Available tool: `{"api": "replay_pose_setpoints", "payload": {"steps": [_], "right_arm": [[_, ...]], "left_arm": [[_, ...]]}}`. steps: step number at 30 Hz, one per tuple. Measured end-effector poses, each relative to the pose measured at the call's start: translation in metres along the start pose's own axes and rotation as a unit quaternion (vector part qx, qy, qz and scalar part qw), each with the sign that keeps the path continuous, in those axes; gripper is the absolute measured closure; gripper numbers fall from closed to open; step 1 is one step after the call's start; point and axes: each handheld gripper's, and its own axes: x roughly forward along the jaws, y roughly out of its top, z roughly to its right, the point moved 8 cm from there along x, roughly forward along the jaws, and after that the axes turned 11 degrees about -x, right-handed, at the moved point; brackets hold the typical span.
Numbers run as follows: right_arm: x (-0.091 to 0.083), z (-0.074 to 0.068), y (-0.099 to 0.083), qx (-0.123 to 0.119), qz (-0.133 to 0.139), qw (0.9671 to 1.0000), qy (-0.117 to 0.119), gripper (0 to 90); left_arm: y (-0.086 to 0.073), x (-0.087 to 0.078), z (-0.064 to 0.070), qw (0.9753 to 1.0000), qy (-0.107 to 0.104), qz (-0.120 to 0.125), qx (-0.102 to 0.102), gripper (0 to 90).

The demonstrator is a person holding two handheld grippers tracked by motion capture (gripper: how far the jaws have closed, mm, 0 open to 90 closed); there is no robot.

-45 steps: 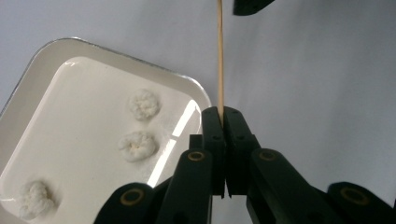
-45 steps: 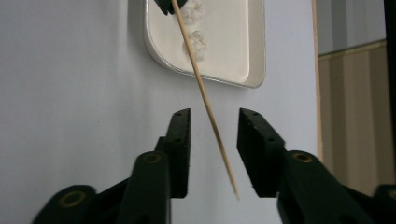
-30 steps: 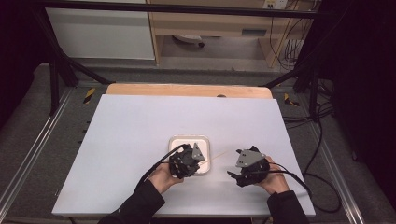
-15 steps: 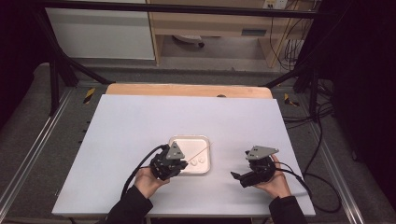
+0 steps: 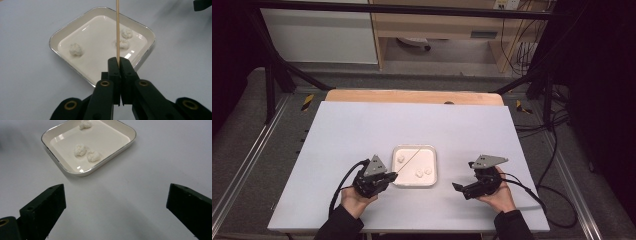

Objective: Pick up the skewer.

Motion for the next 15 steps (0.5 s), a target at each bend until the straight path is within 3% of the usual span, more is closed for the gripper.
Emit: {"api": "replay_pose_setpoints", "payload": {"steps": [9, 15], "right_arm": [[0.008, -0.006, 0.020, 0.019, 0.010, 0.9996, 0.019, 3.2], [0.019, -0.010, 0.029, 0.021, 0.008, 0.9996, 0.018, 3.1]], "left_arm": [[-0.013, -0.009, -0.010, 0.9998, 0.006, 0.015, -0.011, 88.4], [-0.020, -0.015, -0.016, 0.9995, 0.010, 0.023, -0.019, 88.4]]}}
